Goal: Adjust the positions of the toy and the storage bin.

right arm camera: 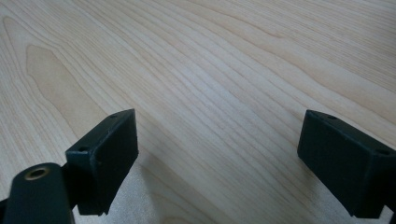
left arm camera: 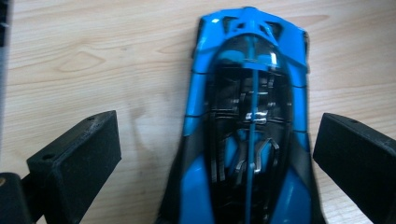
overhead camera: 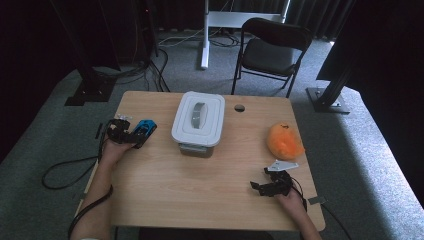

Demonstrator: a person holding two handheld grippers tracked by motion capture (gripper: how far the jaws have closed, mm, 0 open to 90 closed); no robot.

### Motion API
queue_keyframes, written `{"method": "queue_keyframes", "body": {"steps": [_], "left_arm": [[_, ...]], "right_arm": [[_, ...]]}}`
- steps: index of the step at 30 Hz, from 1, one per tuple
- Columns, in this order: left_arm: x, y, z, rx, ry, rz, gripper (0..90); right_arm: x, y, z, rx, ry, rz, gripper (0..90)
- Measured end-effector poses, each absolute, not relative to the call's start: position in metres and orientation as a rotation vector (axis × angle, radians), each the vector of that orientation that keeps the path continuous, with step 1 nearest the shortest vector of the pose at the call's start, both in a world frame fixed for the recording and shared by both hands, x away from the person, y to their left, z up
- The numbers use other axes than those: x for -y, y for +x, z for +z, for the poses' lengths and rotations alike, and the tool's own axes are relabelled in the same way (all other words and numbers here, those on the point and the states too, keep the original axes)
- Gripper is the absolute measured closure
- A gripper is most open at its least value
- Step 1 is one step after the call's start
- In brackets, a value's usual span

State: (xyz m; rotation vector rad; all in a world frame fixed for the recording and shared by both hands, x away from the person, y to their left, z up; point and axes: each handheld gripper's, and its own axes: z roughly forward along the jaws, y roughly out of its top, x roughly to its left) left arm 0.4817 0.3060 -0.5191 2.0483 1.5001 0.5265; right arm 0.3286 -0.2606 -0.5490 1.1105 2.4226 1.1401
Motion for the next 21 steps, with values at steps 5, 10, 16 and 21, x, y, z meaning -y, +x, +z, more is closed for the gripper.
{"method": "queue_keyframes", "body": {"steps": [5,10,16,21], "left_arm": [[-0.300,0.486,-0.525,-1.513,2.093,0.510,5.2],[-0.298,0.488,-0.529,-1.530,2.113,0.503,9.7],[-0.294,0.487,-0.528,-1.517,2.106,0.498,21.2],[-0.293,0.487,-0.526,-1.524,2.111,0.483,24.8]], "right_arm": [[0.261,0.328,-0.549,-2.426,1.105,1.140,11.7],[0.260,0.328,-0.549,-2.427,1.104,1.138,11.7],[0.260,0.328,-0.549,-2.426,1.106,1.140,11.7],[0.260,0.328,-0.549,-2.426,1.102,1.134,11.7]]}}
